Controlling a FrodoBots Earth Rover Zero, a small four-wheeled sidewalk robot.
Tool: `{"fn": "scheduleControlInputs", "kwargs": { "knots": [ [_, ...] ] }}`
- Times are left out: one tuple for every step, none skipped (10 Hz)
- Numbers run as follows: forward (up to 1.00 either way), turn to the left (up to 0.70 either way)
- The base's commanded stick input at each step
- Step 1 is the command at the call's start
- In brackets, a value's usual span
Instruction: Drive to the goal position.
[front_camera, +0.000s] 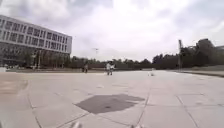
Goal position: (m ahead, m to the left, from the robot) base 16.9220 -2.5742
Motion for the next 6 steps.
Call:
{"fn": "scheduleControlInputs", "kwargs": {
  "knots": [
    [0.70, 0.00],
    [0.70, 0.00],
    [0.70, 0.00],
    [0.70, 0.00],
    [0.70, 0.00],
    [0.70, 0.00]
  ]
}}
